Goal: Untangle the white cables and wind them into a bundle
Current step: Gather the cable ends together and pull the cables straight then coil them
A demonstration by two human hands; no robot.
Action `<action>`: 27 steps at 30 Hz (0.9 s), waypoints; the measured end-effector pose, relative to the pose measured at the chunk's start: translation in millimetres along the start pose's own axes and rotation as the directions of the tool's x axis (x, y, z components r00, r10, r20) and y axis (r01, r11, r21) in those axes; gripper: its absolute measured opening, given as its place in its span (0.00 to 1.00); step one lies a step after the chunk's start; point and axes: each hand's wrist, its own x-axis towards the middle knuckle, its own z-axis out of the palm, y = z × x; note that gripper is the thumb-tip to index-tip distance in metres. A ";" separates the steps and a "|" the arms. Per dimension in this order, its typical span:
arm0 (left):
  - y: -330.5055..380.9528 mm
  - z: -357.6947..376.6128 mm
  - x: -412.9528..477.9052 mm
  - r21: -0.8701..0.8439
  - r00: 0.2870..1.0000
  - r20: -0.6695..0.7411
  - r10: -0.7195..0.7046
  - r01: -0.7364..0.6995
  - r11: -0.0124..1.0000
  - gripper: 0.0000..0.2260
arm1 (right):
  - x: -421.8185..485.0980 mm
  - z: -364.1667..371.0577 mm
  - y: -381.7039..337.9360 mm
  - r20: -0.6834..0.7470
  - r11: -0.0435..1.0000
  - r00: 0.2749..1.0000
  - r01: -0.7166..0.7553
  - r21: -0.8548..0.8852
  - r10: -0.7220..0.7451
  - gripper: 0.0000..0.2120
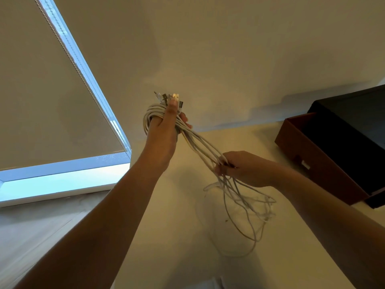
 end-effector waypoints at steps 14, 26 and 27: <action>21.6 -18.6 20.0 -0.187 0.980 -0.196 0.037 -0.074 0.980 0.11 | -12.9 46.9 63.4 0.113 0.913 0.932 -0.303 -0.274 0.343 0.10; 21.9 -17.0 20.9 -0.154 0.975 -0.223 0.016 -0.051 0.987 0.11 | -24.6 77.8 105.8 0.014 0.845 0.926 -0.338 -0.414 0.377 0.11; 21.5 -16.2 19.8 -0.147 0.976 -0.218 0.016 -0.049 0.988 0.11 | -22.3 77.3 106.1 -0.015 0.861 0.926 -0.355 -0.364 0.376 0.10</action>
